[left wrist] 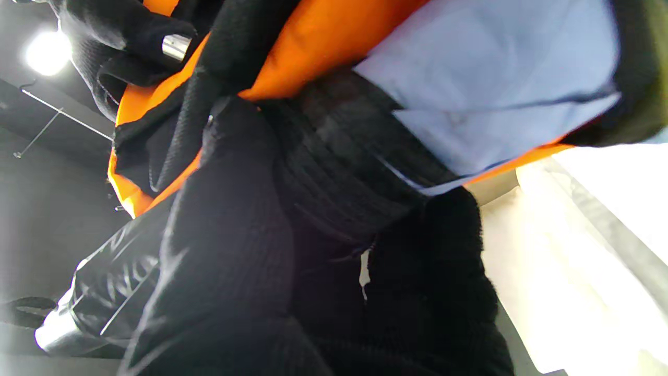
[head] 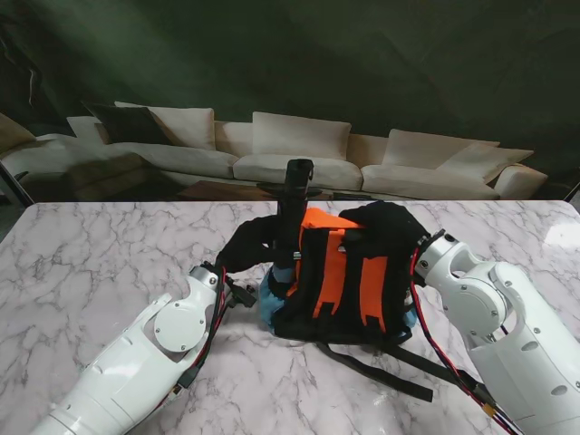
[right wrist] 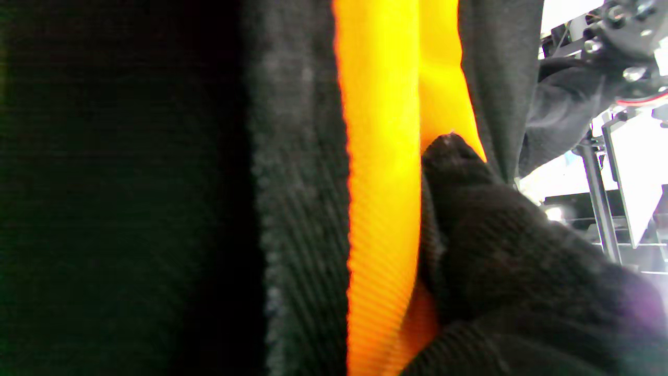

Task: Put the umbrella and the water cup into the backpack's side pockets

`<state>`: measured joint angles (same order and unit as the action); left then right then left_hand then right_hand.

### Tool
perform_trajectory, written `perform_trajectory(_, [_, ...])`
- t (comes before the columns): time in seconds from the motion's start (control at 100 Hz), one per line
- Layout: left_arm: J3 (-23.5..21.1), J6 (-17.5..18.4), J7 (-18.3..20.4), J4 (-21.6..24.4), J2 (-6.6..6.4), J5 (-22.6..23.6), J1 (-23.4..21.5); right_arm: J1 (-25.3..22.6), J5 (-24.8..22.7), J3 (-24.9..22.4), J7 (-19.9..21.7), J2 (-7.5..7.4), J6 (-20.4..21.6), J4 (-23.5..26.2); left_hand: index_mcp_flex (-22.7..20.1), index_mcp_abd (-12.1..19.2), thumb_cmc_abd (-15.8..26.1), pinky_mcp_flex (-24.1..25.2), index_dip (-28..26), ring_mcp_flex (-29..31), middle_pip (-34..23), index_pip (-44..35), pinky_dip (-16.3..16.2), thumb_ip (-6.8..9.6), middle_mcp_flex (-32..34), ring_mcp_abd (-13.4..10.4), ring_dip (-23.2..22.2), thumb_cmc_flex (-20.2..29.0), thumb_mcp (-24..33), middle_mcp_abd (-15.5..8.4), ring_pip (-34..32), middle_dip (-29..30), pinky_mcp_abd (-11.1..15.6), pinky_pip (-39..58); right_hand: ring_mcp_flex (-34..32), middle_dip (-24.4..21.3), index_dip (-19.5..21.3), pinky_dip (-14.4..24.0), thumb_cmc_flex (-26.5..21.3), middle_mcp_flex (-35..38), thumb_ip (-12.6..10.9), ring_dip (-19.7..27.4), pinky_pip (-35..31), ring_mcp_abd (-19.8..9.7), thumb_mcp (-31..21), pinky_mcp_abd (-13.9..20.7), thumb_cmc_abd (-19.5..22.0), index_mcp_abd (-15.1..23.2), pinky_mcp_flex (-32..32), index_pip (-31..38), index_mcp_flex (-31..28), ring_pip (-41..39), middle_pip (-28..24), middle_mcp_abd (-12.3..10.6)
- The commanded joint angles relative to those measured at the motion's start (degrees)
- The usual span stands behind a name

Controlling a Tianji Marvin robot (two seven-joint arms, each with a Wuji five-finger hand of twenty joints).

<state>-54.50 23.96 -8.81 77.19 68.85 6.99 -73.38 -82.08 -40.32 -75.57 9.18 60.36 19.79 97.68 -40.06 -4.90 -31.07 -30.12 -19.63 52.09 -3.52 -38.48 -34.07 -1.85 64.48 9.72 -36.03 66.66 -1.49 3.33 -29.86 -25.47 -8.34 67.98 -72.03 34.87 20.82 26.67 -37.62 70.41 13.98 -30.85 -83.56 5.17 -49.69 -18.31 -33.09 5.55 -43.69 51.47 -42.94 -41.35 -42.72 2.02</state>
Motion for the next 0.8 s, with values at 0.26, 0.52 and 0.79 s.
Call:
perform_trajectory(0.26, [4.3,1.0,1.9,-2.6,1.97,-1.2,3.4,-0.2,0.5,0.6,0.3,0.22,0.4,-0.6,-9.1,8.3,8.5,1.8,4.1,4.2,-1.7,-4.6,0.1,2.51,2.1,-2.9,0.7,4.2,7.5,-3.4,-2.7,4.4,2.8,1.4,-2.8,0.2,1.8,-0.4,-6.9,1.4,-2.9,-0.8,-0.1,0.3,-5.2,0.1,4.9,10.5,0.4,4.7,-5.0,-0.3,-2.6,-3.1])
perform_trajectory(0.52, [5.6,1.7,5.5,-5.8,0.83,1.1,5.1,-0.2,0.5,0.5,0.3,0.21,0.7,-0.8,-9.4,8.7,8.8,2.4,5.1,3.8,-2.2,-4.8,0.1,2.65,1.8,-3.2,1.2,4.2,7.7,-3.5,-2.2,5.3,3.1,0.8,-2.8,0.3,1.8,-0.4,-6.9,1.5,-2.9,-0.8,-0.1,0.2,-5.2,0.1,4.8,10.6,0.4,4.6,-5.1,-0.3,-2.6,-3.0])
perform_trajectory(0.79, [3.8,2.2,8.6,-7.1,-1.48,7.3,5.5,0.0,0.5,0.6,0.2,0.22,0.8,-0.9,-8.9,8.6,9.6,3.5,3.4,2.7,-3.1,-5.8,-0.2,2.66,2.2,-3.0,0.8,4.2,7.7,-3.2,-2.6,3.4,3.2,0.9,-2.8,0.3,1.9,-0.4,-6.8,1.4,-2.9,-0.8,-0.1,0.3,-5.3,0.1,4.8,10.7,0.4,4.6,-5.1,-0.4,-2.6,-3.0])
